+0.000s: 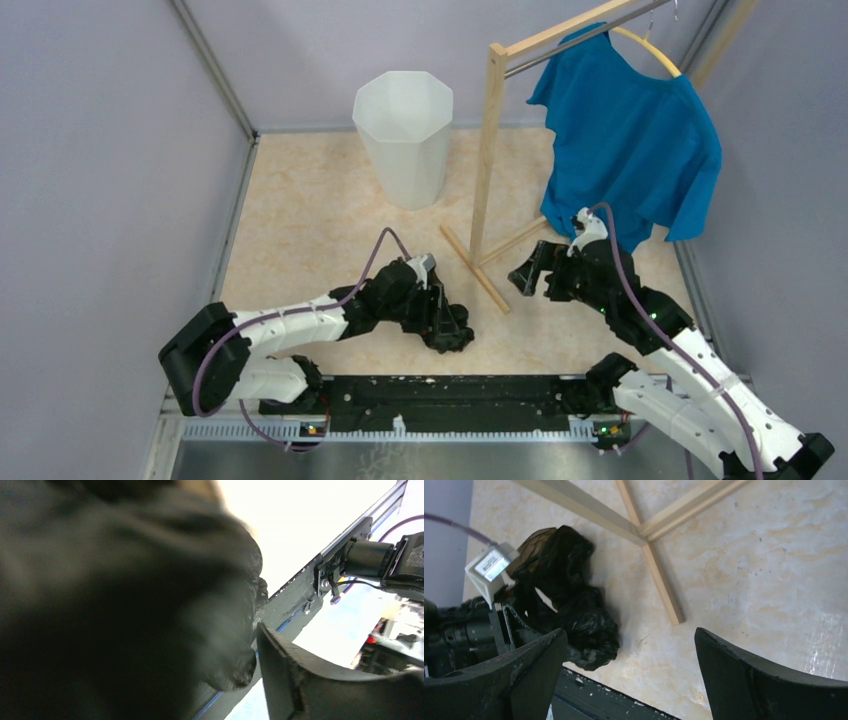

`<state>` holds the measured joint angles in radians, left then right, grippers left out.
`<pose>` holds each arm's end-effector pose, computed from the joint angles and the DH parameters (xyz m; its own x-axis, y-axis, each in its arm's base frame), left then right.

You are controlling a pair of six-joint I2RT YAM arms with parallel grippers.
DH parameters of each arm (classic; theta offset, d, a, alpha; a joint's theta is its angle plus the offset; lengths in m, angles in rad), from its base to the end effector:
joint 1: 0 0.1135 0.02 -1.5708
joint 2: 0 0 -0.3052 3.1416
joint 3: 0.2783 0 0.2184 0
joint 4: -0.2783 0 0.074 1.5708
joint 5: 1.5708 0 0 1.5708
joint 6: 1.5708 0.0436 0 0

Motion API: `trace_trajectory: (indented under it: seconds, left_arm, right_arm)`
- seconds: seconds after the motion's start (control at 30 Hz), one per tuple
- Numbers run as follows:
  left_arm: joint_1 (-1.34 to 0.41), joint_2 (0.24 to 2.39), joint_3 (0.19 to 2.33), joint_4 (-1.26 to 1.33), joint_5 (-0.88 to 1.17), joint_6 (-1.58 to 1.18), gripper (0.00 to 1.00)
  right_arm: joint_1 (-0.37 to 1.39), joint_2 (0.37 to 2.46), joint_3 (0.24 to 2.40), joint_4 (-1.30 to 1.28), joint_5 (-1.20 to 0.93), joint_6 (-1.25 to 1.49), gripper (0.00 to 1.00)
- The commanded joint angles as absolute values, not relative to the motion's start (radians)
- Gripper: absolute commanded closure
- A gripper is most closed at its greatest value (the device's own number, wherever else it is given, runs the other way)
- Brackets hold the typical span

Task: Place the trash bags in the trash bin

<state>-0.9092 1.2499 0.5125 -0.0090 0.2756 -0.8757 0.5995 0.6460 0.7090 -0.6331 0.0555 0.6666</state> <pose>0.1164 -0.1688 0.2276 -0.9445 0.0102 -0.3283 0.2445 0.6891 -0.6822 0.0683 0.0437 0.3069 -0.6747 0.2867 -0.6801 -0.1369 0.8569 0.4970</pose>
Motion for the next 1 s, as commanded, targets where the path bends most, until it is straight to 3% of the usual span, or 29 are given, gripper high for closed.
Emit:
trace_trajectory:
  seconds: [0.0,0.13,0.33,0.5,0.63,0.83,0.97]
  left_arm:
    - [-0.919,1.196,0.601,-0.050,0.198,-0.746,0.21]
    - [-0.917,1.061,0.606,-0.142,0.127,-0.672,0.04]
    - [-0.901,0.900,0.703,-0.501,-0.192,-0.689,0.02]
    - [-0.874,0.789,0.682,-0.525,-0.311,-0.737,0.02]
    - [-0.797,0.822,0.723,-0.503,-0.287,-0.676,0.02]
    - [-0.630,1.010,0.770,-0.415,-0.093,-0.589,0.02]
    - [-0.578,1.087,0.756,-0.330,-0.007,-0.590,0.09]
  right_arm:
    - [0.594,0.619,0.742,-0.584,-0.073,0.501,0.01]
    - [0.594,0.680,0.739,-0.539,-0.220,0.445,0.01]
    - [0.601,0.763,0.723,-0.450,-0.375,0.415,0.01]
    - [0.721,0.806,0.707,-0.371,-0.370,0.426,0.01]
    - [0.901,0.875,0.696,-0.288,-0.238,0.473,0.01]
    - [1.079,1.038,0.747,-0.252,-0.055,0.482,0.01]
    - [1.148,1.130,0.756,-0.205,0.051,0.468,0.02]
